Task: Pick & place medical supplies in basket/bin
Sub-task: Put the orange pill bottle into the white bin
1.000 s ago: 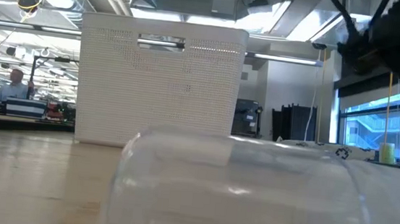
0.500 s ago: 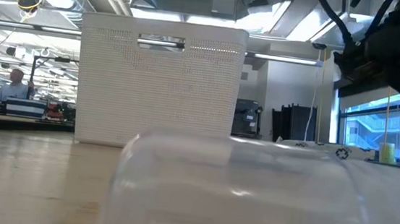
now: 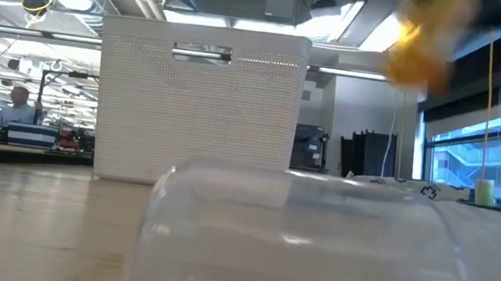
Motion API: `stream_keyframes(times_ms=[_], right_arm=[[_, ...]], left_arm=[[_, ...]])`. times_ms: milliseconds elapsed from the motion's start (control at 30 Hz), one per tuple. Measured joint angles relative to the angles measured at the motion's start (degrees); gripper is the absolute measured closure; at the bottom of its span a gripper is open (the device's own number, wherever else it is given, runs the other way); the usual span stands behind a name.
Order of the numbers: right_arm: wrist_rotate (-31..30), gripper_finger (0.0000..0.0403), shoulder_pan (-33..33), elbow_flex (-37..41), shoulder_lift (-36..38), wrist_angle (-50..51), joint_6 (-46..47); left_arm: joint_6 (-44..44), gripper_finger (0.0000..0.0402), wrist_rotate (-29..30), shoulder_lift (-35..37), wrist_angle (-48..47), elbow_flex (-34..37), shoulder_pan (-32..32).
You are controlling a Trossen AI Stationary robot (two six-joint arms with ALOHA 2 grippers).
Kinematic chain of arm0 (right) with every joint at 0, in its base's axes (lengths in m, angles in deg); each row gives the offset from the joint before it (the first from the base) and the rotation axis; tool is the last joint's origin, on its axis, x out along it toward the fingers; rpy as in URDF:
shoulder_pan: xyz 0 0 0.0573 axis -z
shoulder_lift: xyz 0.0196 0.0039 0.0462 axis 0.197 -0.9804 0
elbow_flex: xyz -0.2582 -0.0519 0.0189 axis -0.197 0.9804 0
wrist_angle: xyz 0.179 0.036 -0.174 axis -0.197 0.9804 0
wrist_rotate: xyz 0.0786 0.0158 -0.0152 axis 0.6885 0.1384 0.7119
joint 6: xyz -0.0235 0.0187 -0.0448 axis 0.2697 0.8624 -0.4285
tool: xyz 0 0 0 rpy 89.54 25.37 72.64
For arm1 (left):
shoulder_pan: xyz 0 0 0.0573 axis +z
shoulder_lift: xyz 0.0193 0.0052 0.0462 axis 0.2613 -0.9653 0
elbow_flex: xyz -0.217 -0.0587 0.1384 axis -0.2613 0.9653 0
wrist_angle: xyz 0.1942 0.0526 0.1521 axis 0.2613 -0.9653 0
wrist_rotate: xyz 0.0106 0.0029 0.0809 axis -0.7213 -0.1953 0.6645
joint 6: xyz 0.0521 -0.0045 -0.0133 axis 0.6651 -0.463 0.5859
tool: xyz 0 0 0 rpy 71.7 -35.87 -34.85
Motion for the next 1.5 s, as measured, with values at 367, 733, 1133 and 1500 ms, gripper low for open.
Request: stream_keyframes(times_ms=[367,733,1133,1500], right_arm=[[-12.07,0.0190,8.55,-21.20,0.02,-10.14,-28.92],[-7.62,0.0197,28.56,-22.67,-3.22,-29.79,-48.09],[6.61,0.0198,43.32,-22.60,-22.92,-40.00,-45.19],[7.94,0.0191,48.47,-22.57,-33.35,-40.36,-43.30]], left_arm=[[-2.02,0.0148,7.46,9.44,0.00,0.00,-1.50],[-2.07,0.0147,11.13,11.65,-0.87,0.00,-1.50],[-2.02,0.0146,11.11,11.11,-1.49,0.00,-1.50],[-0.49,0.0147,12.03,11.10,-2.25,0.00,-1.50]])
